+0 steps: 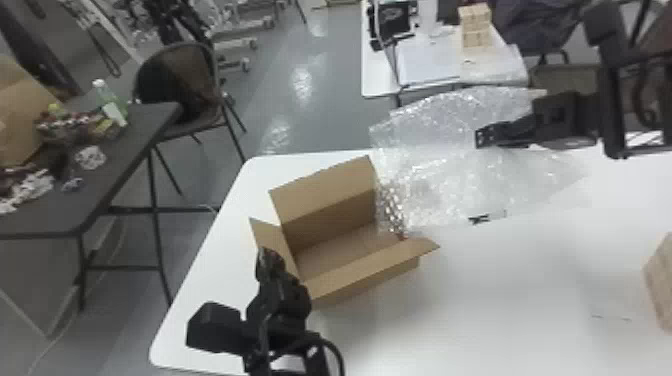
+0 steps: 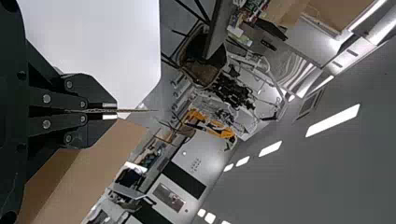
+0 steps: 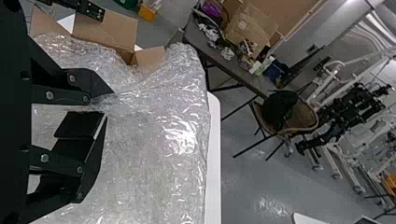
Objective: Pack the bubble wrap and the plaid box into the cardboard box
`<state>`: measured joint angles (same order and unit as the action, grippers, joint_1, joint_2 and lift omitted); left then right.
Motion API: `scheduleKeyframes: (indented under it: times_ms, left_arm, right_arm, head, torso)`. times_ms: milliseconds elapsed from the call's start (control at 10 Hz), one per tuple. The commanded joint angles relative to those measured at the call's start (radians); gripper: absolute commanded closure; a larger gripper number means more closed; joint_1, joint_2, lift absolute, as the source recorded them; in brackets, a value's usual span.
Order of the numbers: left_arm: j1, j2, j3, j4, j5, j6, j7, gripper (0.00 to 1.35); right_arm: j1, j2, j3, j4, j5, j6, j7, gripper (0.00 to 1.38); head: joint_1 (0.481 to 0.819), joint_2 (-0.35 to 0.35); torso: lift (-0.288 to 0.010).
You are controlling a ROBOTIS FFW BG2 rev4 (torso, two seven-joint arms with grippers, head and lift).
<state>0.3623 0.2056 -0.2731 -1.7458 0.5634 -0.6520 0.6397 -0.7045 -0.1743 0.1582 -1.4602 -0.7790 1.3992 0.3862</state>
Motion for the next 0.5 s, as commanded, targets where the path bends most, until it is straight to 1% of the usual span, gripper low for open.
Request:
scheduleKeyframes:
  times_ms: [0, 100, 200, 300, 400]
  left_arm:
    - [0.0, 0.0, -0.006, -0.001, 0.001, 0.002, 0.0, 1.21]
    - [0.001, 0.001, -0.008, -0.001, 0.003, 0.003, 0.0, 1.21]
    - [0.0, 0.003, -0.014, 0.0, 0.006, 0.006, 0.0, 1.21]
    - [-0.005, 0.006, -0.02, 0.0, 0.009, 0.009, 0.0, 1.21]
    - [-0.008, 0.012, -0.024, 0.002, 0.012, 0.009, 0.0, 1.21]
  right_arm:
    - [-0.056, 0.044, 0.064, 0.124, 0.176, -0.055, 0.128, 1.06]
    - [-0.092, 0.072, 0.104, 0.207, 0.257, -0.097, 0.253, 1.06]
    - [-0.122, 0.107, 0.135, 0.285, 0.337, -0.129, 0.353, 1.06]
    - [-0.161, 0.136, 0.172, 0.359, 0.368, -0.16, 0.421, 1.06]
    - [-0.184, 0.165, 0.195, 0.412, 0.377, -0.187, 0.456, 1.06]
  head:
    - [0.695, 0.322]
    - [0.695, 0.33]
    - [0.695, 0.337]
    - [0.695, 0.35]
    - [0.695, 0.35]
  torso:
    - [-0.102]
    - [-0.102]
    - [-0.102]
    - [-0.102]
    - [-0.102]
